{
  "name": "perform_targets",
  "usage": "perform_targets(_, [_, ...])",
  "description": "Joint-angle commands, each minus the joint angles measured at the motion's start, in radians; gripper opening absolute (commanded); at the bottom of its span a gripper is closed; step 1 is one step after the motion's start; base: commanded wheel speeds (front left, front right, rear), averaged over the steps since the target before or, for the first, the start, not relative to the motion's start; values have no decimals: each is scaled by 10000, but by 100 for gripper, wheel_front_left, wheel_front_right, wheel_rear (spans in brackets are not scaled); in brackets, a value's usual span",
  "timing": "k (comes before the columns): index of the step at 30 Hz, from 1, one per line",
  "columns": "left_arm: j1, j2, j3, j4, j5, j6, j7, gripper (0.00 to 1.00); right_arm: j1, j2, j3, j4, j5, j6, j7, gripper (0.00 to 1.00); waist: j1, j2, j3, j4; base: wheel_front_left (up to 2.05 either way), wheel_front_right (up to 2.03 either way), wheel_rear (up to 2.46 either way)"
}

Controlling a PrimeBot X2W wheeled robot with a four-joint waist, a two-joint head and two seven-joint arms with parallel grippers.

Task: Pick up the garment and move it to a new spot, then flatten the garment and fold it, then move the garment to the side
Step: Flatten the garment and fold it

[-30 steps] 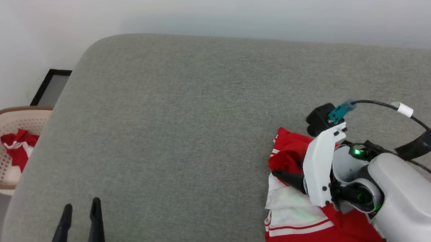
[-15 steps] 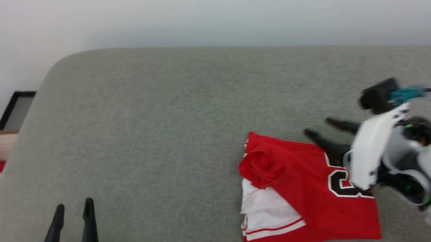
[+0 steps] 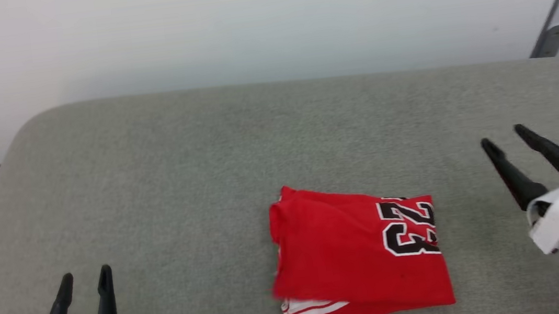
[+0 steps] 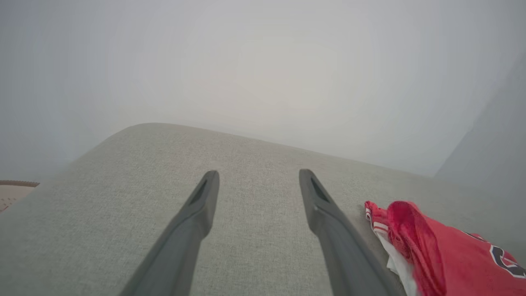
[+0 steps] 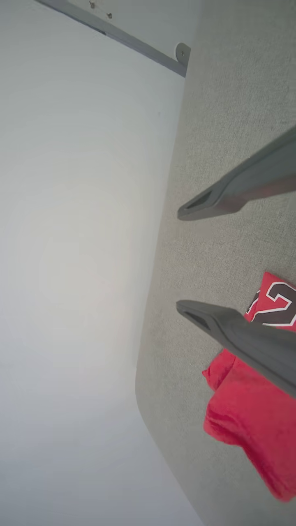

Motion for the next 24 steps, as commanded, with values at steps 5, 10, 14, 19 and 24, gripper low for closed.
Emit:
perform_targets(5, [200,101,213,10,188,-76,6,100,899,-210,-636,5,-114,-17,-1053,100,0,0,-389,-435,0,0,0])
perform_targets(10, [287,112,393,27,212,-103,6,100,1604,-204,-1318,92,-353,-17,-1491,100,0,0,-468,-592,0,0,0])
perform_targets(14, [281,94,445,54,311,-156,6,100,2137,-78,-1878,111,-538,-17,-1713,100,0,0,-523,-666,0,0,0])
perform_targets(19, [250,62,413,117,405,-170,6,100,2586,122,-2412,-25,-712,-17,-1797,100,0,0,-568,-701,0,0,0])
perform_targets(24, [163,133,301,200,556,-232,6,100,3042,358,-2928,-131,-953,-17,-1790,100,0,0,-617,-719,0,0,0])
